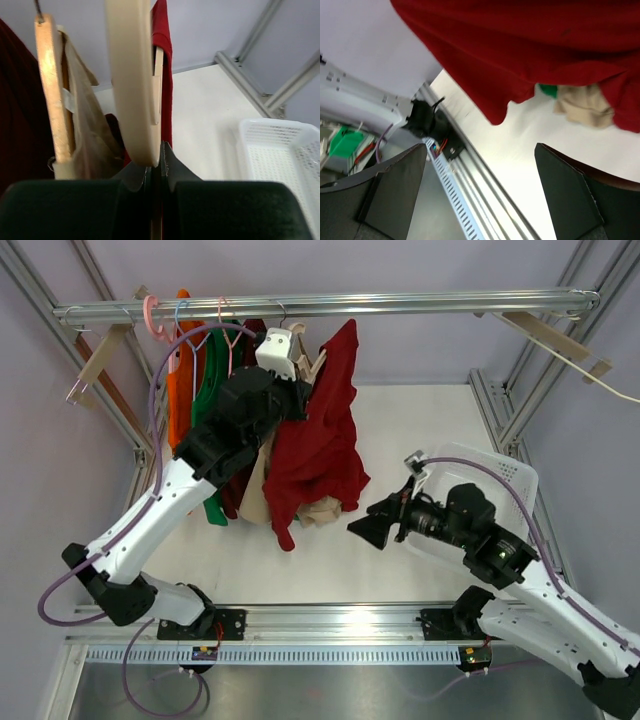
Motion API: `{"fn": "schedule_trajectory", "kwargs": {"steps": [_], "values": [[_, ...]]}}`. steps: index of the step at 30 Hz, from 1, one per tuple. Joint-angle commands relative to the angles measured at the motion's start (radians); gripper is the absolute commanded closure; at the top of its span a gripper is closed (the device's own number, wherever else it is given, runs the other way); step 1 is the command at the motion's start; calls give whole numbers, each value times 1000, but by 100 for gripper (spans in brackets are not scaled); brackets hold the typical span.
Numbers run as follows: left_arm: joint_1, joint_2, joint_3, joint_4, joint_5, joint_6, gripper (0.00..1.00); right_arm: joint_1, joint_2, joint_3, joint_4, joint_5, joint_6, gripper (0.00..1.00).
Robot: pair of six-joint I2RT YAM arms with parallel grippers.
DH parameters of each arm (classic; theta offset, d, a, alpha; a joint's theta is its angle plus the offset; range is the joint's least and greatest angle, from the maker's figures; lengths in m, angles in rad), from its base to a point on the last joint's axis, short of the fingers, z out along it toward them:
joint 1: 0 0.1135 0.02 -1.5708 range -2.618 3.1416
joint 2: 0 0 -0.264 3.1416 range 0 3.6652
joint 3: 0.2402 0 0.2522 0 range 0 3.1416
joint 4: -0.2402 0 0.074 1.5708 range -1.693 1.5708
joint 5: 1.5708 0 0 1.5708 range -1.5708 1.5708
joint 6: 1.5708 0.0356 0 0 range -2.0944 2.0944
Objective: Remove the t-shirt from the hanger
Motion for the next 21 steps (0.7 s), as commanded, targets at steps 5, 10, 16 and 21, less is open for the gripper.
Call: {"fn": "schedule_trajectory", "kwargs": {"steps": [5, 10, 16, 21], "values": [[-162, -147, -33, 223, -105, -76, 100, 337, 173, 225, 53, 310, -118, 1], [-241, -193, -73, 292, -228, -129, 100, 582, 350, 365, 41, 618, -193, 1], [-307, -230, -68, 328, -308, -146, 100, 739, 467, 481, 21, 884, -221, 1], [-346, -250, -51, 352, -342, -169, 100, 823, 572, 560, -31, 1130, -207, 5]]}}
